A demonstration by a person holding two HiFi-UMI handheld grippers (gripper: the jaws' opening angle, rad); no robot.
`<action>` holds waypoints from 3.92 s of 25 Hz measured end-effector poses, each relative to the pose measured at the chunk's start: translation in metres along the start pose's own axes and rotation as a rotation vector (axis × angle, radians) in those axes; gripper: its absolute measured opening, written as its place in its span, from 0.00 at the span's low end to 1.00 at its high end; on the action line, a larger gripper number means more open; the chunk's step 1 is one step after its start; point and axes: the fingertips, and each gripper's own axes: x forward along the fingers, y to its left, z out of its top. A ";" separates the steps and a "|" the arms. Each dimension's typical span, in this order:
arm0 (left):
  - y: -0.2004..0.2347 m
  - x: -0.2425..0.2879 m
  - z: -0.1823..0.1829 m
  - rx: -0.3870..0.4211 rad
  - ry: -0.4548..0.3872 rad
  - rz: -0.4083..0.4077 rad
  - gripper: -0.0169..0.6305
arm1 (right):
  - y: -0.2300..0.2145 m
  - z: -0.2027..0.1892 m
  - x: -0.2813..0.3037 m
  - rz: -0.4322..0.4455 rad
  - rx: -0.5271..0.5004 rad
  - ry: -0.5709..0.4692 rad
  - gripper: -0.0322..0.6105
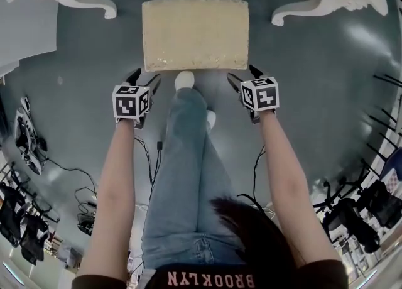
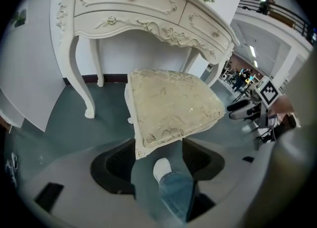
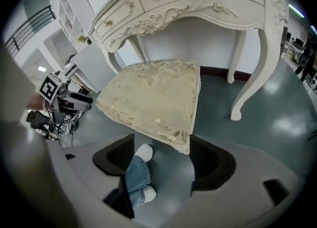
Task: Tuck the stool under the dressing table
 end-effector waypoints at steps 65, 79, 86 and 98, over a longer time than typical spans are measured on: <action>0.072 0.094 0.142 0.328 -0.147 0.008 0.39 | -0.089 0.120 0.091 -0.151 -0.048 -0.146 0.41; 0.086 0.113 0.192 0.342 -0.332 0.018 0.39 | -0.113 0.176 0.106 -0.175 -0.134 -0.321 0.42; 0.089 0.120 0.209 0.351 -0.449 0.027 0.39 | -0.124 0.196 0.109 -0.197 -0.171 -0.425 0.42; 0.098 0.122 0.236 0.390 -0.643 0.068 0.38 | -0.128 0.223 0.110 -0.231 -0.262 -0.642 0.42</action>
